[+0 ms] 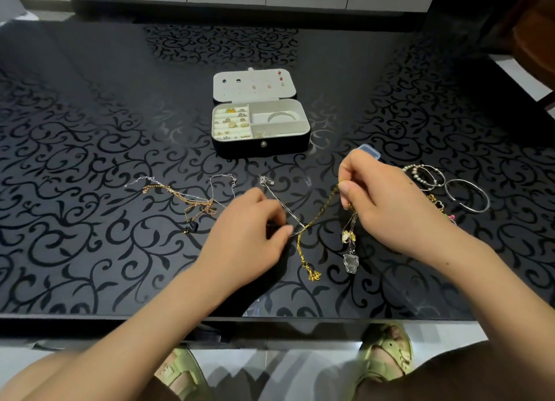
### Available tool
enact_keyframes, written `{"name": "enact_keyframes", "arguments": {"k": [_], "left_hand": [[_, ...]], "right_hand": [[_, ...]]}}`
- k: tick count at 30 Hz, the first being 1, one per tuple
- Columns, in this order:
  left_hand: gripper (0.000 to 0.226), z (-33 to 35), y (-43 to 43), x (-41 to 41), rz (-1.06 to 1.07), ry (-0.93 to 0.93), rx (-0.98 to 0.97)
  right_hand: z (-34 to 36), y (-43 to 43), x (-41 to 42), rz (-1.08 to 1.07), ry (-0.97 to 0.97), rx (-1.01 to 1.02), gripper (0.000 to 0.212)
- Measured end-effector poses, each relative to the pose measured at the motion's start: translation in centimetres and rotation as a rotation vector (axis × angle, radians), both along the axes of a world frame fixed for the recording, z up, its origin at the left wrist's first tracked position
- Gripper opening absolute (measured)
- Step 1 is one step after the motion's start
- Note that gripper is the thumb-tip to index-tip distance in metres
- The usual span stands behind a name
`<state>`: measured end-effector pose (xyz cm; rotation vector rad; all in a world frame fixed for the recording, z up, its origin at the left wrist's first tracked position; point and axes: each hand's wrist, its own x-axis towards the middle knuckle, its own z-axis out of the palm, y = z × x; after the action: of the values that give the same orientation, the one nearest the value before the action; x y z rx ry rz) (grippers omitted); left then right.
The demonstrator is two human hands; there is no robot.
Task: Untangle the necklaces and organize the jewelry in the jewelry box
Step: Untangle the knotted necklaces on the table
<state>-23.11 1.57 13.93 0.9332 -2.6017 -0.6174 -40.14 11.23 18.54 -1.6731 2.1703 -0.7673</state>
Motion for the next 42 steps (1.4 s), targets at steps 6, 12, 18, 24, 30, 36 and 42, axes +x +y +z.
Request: {"name": "enact_keyframes", "arguments": {"k": [6, 12, 18, 24, 30, 36, 42], "left_hand": [[0.026, -0.5, 1.0, 1.6, -0.074, -0.054, -0.023], [0.013, -0.5, 0.4, 2.0, -0.108, -0.096, -0.023], [0.011, 0.2, -0.4, 2.0, -0.057, 0.034, 0.135], [0.024, 1.1, -0.5, 0.4, 0.05, 0.325, 0.497], [0.028, 1.7, -0.3, -2.1, 0.079, 0.36, 0.569], [0.017, 1.7, 0.2, -2.5, -0.027, 0.378, 0.709], [0.017, 0.9, 0.3, -0.6, -0.073, 0.169, 0.278]], "right_hand": [[-0.4, -1.4, -0.4, -0.042, 0.083, -0.008, 0.009], [-1.5, -3.0, -0.4, -0.034, 0.126, 0.053, 0.006], [-2.2, -3.9, -0.7, -0.016, 0.342, 0.069, 0.007], [0.0, -1.8, 1.6, 0.122, -0.252, 0.125, 0.021], [-0.7, -0.8, 1.7, 0.031, -0.18, 0.019, 0.016], [-1.0, 0.1, 0.7, 0.027, -0.178, -0.011, 0.005], [-1.2, 1.3, 0.3, 0.06, -0.062, 0.075, 0.003]]}}
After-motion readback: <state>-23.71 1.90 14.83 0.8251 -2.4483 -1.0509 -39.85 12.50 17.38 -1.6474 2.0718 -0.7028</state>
